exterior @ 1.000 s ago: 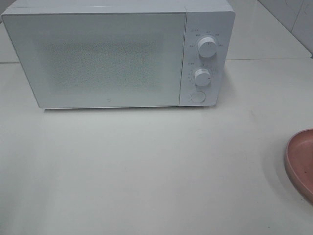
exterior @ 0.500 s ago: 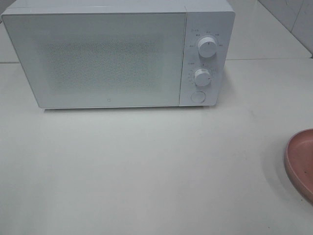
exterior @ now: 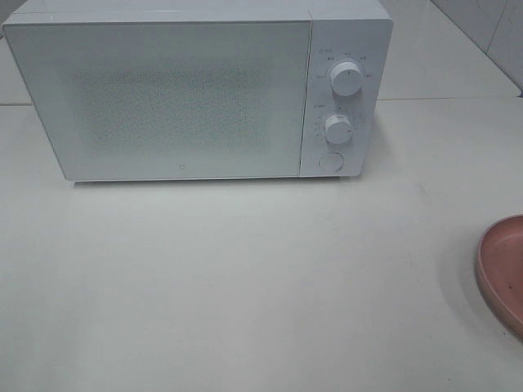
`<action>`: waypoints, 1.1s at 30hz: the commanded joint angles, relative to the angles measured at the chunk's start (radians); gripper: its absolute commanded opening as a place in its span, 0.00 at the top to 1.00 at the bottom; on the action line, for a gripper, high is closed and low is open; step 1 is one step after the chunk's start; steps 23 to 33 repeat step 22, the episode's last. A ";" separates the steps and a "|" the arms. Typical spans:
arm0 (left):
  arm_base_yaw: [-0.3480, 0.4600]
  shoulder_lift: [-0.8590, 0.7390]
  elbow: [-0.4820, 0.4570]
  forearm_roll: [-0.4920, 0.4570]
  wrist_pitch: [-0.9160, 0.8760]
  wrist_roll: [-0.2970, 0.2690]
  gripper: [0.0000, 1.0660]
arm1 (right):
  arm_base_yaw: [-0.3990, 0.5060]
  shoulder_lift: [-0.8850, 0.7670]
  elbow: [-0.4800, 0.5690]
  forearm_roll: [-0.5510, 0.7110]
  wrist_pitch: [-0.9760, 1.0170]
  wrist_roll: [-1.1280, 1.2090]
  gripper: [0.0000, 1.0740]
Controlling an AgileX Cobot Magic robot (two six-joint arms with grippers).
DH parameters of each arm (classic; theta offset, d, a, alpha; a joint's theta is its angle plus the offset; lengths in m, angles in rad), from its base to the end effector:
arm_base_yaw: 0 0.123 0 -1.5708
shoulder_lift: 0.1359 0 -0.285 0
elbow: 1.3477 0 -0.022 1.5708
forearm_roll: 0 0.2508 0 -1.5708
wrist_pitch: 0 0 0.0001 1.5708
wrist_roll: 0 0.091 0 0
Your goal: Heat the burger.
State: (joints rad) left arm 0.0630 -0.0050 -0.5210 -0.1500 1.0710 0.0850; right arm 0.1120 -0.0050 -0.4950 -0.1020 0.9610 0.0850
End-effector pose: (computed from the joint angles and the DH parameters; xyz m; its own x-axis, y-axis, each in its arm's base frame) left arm -0.0083 -0.0125 0.2829 -0.4361 -0.0149 -0.8998 0.0608 0.9971 -0.0460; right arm -0.0006 -0.0077 0.2845 -0.3614 -0.0141 -0.9323 -0.0245 0.9997 -0.0056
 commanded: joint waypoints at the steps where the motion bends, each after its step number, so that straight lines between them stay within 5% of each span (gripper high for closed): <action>1: 0.001 -0.022 0.003 -0.006 0.003 -0.006 0.08 | -0.005 -0.023 0.001 0.003 0.000 0.001 0.32; 33: 0.001 -0.019 0.003 -0.006 0.003 -0.006 0.08 | -0.004 -0.023 0.001 0.003 0.000 0.001 0.32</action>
